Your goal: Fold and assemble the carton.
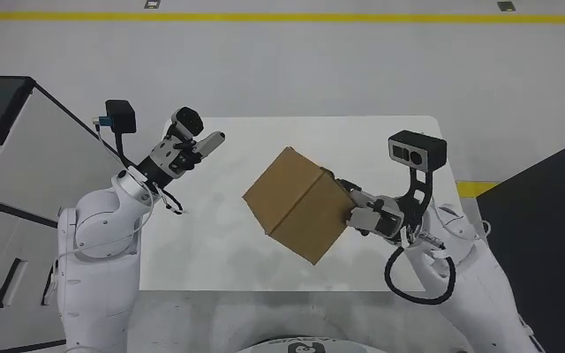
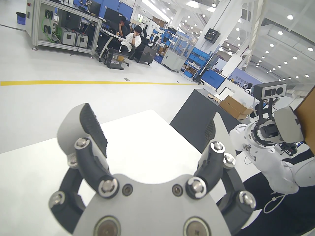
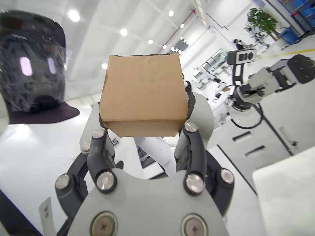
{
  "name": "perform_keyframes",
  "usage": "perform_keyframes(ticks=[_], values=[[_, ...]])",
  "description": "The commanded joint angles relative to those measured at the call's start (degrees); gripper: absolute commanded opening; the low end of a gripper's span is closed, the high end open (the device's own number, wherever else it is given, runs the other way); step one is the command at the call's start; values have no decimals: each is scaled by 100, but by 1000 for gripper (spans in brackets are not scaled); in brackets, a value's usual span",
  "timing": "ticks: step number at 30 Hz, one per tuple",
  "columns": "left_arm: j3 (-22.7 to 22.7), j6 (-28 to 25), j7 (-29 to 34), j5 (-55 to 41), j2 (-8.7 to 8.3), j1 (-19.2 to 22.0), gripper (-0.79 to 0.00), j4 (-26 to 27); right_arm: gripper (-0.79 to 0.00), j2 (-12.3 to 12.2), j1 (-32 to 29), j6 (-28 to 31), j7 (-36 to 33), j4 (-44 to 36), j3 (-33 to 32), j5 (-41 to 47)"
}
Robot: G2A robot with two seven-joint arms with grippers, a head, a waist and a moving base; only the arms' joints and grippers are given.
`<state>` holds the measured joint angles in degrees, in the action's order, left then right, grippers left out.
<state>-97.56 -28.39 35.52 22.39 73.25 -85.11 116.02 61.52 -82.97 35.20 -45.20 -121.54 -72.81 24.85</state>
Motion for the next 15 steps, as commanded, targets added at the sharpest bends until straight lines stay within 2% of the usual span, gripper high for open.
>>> perform_keyframes(ticks=[1,5,10,15], values=[[0,0,0,0,0,0,0,0,-785,-37,-110,134,-132,-99,-324,-405],[0,0,0,0,0,0,0,0,-785,-97,-387,496,-223,-341,-923,-983],[0,0,0,0,0,0,0,0,-785,-132,-756,1052,40,-431,-1637,-1305],[0,0,0,0,0,0,0,0,-785,-134,-810,1128,80,-426,-1702,-1323]])
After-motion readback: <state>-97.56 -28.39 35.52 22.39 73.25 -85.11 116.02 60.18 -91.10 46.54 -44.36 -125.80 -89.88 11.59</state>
